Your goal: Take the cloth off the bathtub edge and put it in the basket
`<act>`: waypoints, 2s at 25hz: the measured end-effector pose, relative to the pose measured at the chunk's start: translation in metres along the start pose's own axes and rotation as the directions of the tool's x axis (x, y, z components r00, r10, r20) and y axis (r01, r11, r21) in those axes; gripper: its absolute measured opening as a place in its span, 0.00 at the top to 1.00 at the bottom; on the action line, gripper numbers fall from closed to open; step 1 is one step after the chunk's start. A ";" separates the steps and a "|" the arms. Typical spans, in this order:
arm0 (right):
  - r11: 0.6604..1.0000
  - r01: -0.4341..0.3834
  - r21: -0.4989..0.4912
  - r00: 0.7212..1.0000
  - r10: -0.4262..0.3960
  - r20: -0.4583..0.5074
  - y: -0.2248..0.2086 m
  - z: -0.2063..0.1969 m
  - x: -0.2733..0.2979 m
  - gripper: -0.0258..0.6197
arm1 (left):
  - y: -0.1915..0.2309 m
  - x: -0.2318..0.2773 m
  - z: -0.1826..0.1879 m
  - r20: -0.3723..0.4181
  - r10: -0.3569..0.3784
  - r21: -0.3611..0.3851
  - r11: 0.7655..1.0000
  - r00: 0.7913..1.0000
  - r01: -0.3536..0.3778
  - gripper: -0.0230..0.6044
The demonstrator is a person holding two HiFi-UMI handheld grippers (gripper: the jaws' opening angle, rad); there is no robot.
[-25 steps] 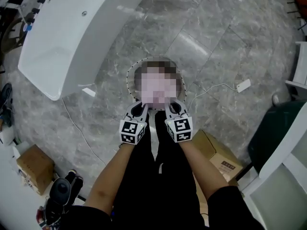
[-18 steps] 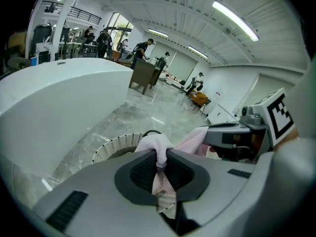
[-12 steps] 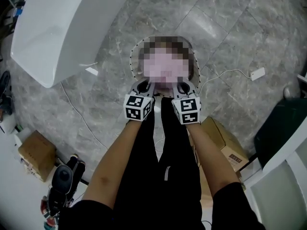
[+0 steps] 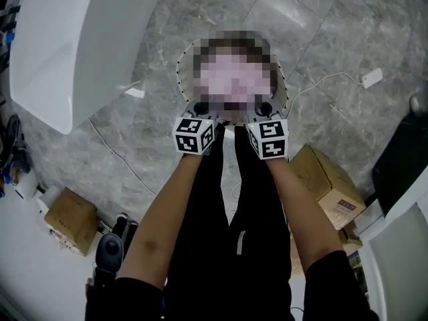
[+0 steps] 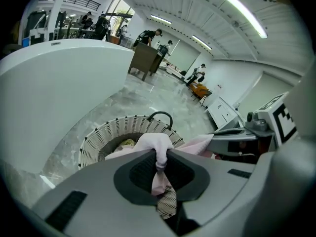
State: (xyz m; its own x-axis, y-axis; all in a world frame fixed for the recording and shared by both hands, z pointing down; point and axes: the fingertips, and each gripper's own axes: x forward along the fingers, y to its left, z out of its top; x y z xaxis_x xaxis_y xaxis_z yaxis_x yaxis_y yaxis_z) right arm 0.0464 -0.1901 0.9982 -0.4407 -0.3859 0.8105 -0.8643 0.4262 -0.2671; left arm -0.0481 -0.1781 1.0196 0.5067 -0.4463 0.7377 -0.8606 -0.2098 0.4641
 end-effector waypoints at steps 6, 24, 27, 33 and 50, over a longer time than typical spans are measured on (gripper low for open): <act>0.998 0.020 0.066 0.999 -0.018 -0.028 -0.015 0.000 0.007 0.90 | 0.004 0.007 0.001 -0.012 0.021 0.017 1.000 1.000 -0.021 0.87; 0.996 0.038 0.078 0.999 -0.035 -0.035 -0.013 0.010 -0.003 0.73 | -0.004 -0.011 0.006 0.006 -0.015 0.027 1.000 1.000 0.015 0.75; 0.998 0.018 0.064 1.000 -0.017 -0.017 -0.005 0.016 -0.007 0.73 | -0.008 -0.013 0.016 0.030 -0.019 0.028 0.999 0.999 0.018 0.75; 0.999 0.010 0.054 0.999 -0.011 0.035 0.001 0.034 -0.024 0.72 | -0.022 -0.026 0.040 0.090 -0.021 0.037 0.999 0.996 0.018 0.75; 0.995 0.027 0.097 0.962 -0.053 0.269 0.038 0.167 -0.224 0.71 | -0.176 -0.201 0.191 0.322 -0.210 0.183 0.970 0.923 0.157 0.74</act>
State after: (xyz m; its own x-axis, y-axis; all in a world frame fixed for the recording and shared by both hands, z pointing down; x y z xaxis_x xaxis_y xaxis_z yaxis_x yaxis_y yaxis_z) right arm 0.0715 -0.2244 0.7192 -0.4435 -0.6138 0.6531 -0.8955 0.3341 -0.2940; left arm -0.0083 -0.2175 0.6958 0.6318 -0.6482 0.4250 -0.7650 -0.4331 0.4766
